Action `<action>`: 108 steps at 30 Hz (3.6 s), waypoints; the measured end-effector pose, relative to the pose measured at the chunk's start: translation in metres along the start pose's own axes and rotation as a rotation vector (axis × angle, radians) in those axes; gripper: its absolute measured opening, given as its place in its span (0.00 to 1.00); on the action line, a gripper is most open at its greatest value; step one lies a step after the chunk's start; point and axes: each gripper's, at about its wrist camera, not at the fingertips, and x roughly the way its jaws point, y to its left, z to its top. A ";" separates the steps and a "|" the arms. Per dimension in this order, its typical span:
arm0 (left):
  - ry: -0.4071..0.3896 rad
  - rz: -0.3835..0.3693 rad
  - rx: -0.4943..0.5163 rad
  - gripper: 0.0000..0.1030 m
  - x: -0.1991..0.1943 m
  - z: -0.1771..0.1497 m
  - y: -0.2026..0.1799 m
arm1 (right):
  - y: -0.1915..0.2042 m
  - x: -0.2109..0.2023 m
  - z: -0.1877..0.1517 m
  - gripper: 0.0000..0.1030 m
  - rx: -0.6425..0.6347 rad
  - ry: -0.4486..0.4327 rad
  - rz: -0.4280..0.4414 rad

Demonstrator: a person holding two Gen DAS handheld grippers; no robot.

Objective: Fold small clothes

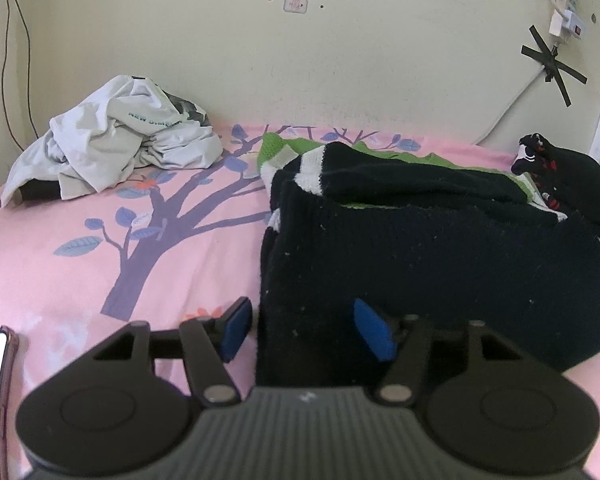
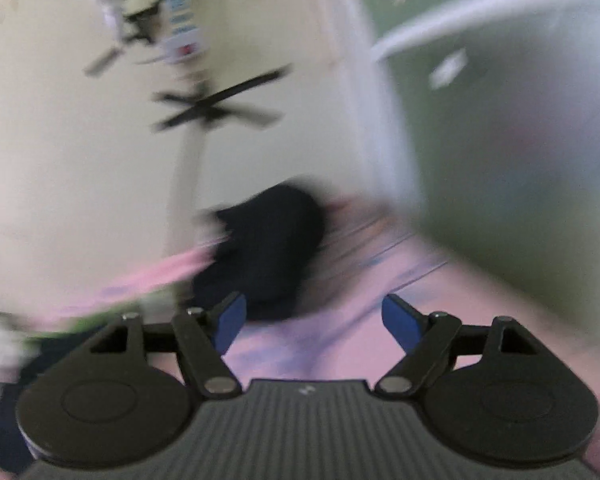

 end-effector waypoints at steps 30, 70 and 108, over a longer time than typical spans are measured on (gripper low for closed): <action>0.079 -0.121 -0.115 0.17 -0.022 0.008 0.023 | 0.091 0.039 -0.051 0.19 -0.253 0.482 0.318; 0.018 -0.203 0.102 0.11 0.089 0.196 -0.080 | 0.233 0.234 0.063 0.10 -0.588 0.444 0.486; 0.098 -0.106 -0.071 0.33 0.033 0.057 -0.005 | 0.142 0.089 -0.052 0.40 -0.454 0.361 0.331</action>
